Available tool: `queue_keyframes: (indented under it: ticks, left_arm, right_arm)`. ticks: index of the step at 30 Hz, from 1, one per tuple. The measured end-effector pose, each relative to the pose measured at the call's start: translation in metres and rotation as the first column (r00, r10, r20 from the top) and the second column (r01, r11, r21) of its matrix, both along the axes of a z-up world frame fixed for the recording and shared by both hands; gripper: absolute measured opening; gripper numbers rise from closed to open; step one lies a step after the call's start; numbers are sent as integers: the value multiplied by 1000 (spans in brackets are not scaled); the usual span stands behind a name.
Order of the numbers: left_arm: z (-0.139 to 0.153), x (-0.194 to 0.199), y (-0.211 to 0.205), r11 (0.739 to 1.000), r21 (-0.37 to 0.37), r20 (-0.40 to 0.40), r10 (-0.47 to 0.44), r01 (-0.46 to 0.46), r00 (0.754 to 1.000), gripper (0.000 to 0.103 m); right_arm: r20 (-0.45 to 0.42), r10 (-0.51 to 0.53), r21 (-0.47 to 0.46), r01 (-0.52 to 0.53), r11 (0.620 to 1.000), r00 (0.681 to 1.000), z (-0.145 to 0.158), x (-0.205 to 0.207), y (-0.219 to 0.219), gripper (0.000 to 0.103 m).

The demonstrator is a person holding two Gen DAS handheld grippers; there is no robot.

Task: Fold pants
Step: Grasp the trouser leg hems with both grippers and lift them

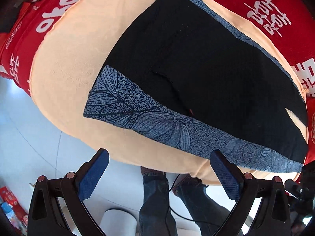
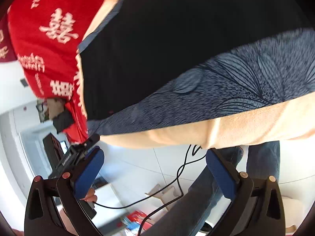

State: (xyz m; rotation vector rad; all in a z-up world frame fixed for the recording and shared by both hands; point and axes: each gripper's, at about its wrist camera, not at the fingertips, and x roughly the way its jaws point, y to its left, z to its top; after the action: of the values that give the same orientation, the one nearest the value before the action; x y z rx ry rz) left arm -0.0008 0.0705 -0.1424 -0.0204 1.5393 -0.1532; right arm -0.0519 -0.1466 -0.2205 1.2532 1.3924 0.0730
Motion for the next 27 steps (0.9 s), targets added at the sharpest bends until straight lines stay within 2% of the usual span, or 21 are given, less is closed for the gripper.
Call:
queue_keyframes:
  ticks: [4,5,8,10,11,15,18,20,22,23,24,25,27]
  left_arm:
    - [-37,7,8,993,-112,-27,23,-26,999,103]
    - [-44,9,9,990,-141,-29,25,-29,999,103]
    - [-55,16,6,976,-217,-22,16,-21,1000,103]
    - [-57,24,3,966,-257,-9,8,-10,1000,103]
    - [-55,27,0,964,-266,0,4,-4,1000,103]
    - [-48,37,-9,956,-292,31,-11,19,999,103]
    - [-51,44,-15,954,-299,12,-14,17,1000,96]
    - [-52,44,-9,949,-314,10,-4,7,1000,96]
    - [-54,43,-1,952,-308,17,-2,7,1000,87]
    - [-53,42,-1,954,-301,20,-3,9,1000,84]
    - [-52,42,1,955,-296,25,-2,10,1000,72]
    - [-51,44,3,955,-298,27,-4,12,1000,51]
    - [-49,48,9,939,-345,-6,-1,-1,1000,31]
  right_arm:
    - [8,-119,44,118,992,993,-33,-8,-7,99]
    - [16,-140,49,139,989,990,-37,-10,-10,94]
    - [35,-209,126,203,971,977,-49,-14,-17,93]
    - [69,-223,157,210,965,972,-45,-20,-15,77]
    - [96,-229,173,210,962,969,-40,-23,-16,63]
    - [55,-259,129,250,960,964,-43,-35,-18,63]
    - [58,-360,152,348,925,931,-47,-37,-26,63]
    - [76,-398,177,380,908,914,-47,-37,-27,63]
    - [93,-437,211,411,887,895,-46,-38,-30,61]
    - [103,-469,243,435,867,877,-46,-39,-33,44]
    - [104,-491,261,453,852,865,-46,-39,-37,15]
    - [94,-503,263,466,845,859,-43,-37,-40,6]
    - [94,-457,226,428,875,885,-30,-27,-43,6]
